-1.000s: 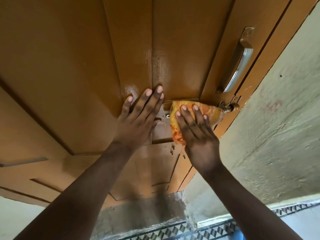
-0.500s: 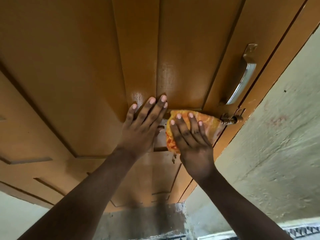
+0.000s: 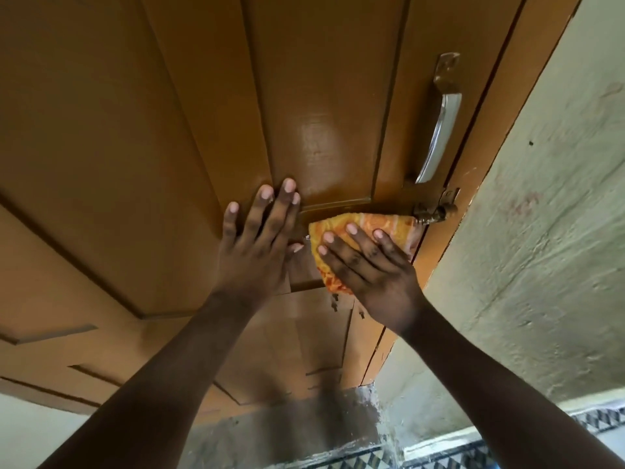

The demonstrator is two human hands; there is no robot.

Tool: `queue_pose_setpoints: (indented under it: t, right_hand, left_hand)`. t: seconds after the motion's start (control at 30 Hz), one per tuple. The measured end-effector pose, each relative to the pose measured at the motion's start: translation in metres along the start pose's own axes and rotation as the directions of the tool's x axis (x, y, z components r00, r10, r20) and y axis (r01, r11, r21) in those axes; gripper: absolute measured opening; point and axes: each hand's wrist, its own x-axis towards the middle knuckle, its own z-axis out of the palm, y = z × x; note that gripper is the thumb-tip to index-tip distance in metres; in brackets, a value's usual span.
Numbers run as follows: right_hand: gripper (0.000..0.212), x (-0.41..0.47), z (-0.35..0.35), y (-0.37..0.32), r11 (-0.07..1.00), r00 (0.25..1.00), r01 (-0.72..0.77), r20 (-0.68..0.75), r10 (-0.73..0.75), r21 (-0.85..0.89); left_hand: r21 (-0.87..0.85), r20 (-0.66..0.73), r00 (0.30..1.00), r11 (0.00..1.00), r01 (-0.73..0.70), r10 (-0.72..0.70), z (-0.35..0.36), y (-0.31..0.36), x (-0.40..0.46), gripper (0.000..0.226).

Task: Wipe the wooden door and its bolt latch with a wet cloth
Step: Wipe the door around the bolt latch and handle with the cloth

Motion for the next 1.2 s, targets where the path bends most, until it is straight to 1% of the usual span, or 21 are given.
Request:
queue_pose_setpoints:
  t: [0.1,0.17,0.23,0.33,0.4,0.47,0.53,0.63,0.77,0.9,0.93,0.97,1.0,1.03,1.07,1.1,1.13,1.17,1.2]
  right_hand:
    - [0.048,-0.02,-0.004,0.026,0.994,0.994,0.104,0.031,-0.103,-0.025]
    - [0.047,-0.025,-0.003,0.032,0.994,0.994,0.103,0.038,-0.102,-0.022]
    - [0.046,-0.024,0.003,0.026,0.996,0.996,0.083,0.025,-0.083,-0.021]
    - [0.046,-0.029,0.013,0.02,0.997,0.997,0.073,0.008,-0.073,0.007]
    - [0.047,-0.036,0.015,0.023,0.995,0.995,0.091,0.024,-0.092,0.029]
    - [0.048,-0.04,0.015,0.027,0.994,0.994,0.094,0.041,-0.096,0.055]
    - [0.049,-0.038,0.014,0.027,0.994,0.994,0.091,0.056,-0.094,0.059]
    - [0.052,-0.038,0.014,0.025,0.996,0.992,0.079,0.094,-0.084,0.047]
    - [0.053,-0.041,0.009,0.018,0.996,0.99,0.037,0.131,-0.047,0.077]
    - [0.06,-0.039,-0.013,0.009,0.977,0.974,-0.046,0.228,-0.003,0.209]
    - [0.063,-0.04,-0.022,0.007,0.962,0.966,-0.086,0.258,0.017,0.258]
    - [0.065,-0.041,-0.032,0.005,0.935,0.955,-0.161,0.288,0.068,0.315]
    - [0.066,-0.041,-0.044,0.001,0.88,0.938,-0.274,0.308,0.156,0.388]
    - [0.064,-0.038,-0.055,-0.003,0.781,0.905,-0.412,0.312,0.29,0.469]
    - [0.061,-0.034,-0.067,-0.008,0.641,0.842,-0.536,0.292,0.454,0.55]
    - [0.058,-0.027,-0.077,-0.015,0.483,0.742,-0.619,0.26,0.618,0.619]
    - [0.056,-0.02,-0.085,-0.021,0.339,0.613,-0.664,0.226,0.757,0.666]
    - [0.054,-0.011,-0.092,-0.027,0.232,0.485,-0.678,0.187,0.855,0.697]
    - [0.054,-0.003,-0.095,-0.03,0.174,0.383,-0.674,0.137,0.914,0.718]
  left_hand:
    - [-0.008,0.028,0.999,1.0,0.023,-0.023,-0.002,0.001,0.001,0.073]
    - [-0.034,0.045,0.998,0.999,0.042,-0.04,-0.003,0.005,0.001,0.077]
    - [-0.105,0.062,0.995,0.991,0.082,-0.075,-0.008,0.013,0.001,0.08]
    - [-0.282,0.088,0.976,0.935,0.216,-0.199,-0.021,0.034,0.007,0.077]
    - [-0.345,0.123,0.952,0.888,0.304,-0.279,-0.027,0.046,0.013,0.075]
    - [-0.308,0.134,0.942,0.891,0.334,-0.307,-0.025,0.049,0.015,0.072]
    - [-0.256,0.133,0.942,0.908,0.332,-0.307,-0.021,0.048,0.014,0.07]
    - [-0.241,0.126,0.948,0.918,0.314,-0.291,-0.019,0.047,0.011,0.068]
    - [-0.249,0.143,0.941,0.909,0.333,-0.306,-0.02,0.051,0.014,0.067]
    - [-0.244,0.185,0.93,0.902,0.357,-0.318,-0.026,0.053,0.015,0.067]
    - [-0.248,0.193,0.928,0.899,0.36,-0.318,-0.028,0.053,0.014,0.067]
    - [-0.255,0.2,0.927,0.896,0.363,-0.318,-0.03,0.052,0.014,0.067]
    - [-0.265,0.206,0.926,0.892,0.365,-0.318,-0.033,0.053,0.015,0.066]
    - [-0.276,0.214,0.924,0.888,0.368,-0.317,-0.036,0.054,0.016,0.065]
    - [-0.289,0.224,0.922,0.882,0.373,-0.317,-0.04,0.055,0.017,0.065]
    - [-0.301,0.235,0.919,0.876,0.378,-0.316,-0.043,0.056,0.018,0.066]
    - [-0.312,0.242,0.917,0.87,0.382,-0.316,-0.046,0.057,0.018,0.068]
    - [-0.32,0.243,0.916,0.865,0.385,-0.318,-0.048,0.057,0.018,0.07]
    - [-0.327,0.233,0.918,0.863,0.385,-0.321,-0.047,0.055,0.018,0.07]
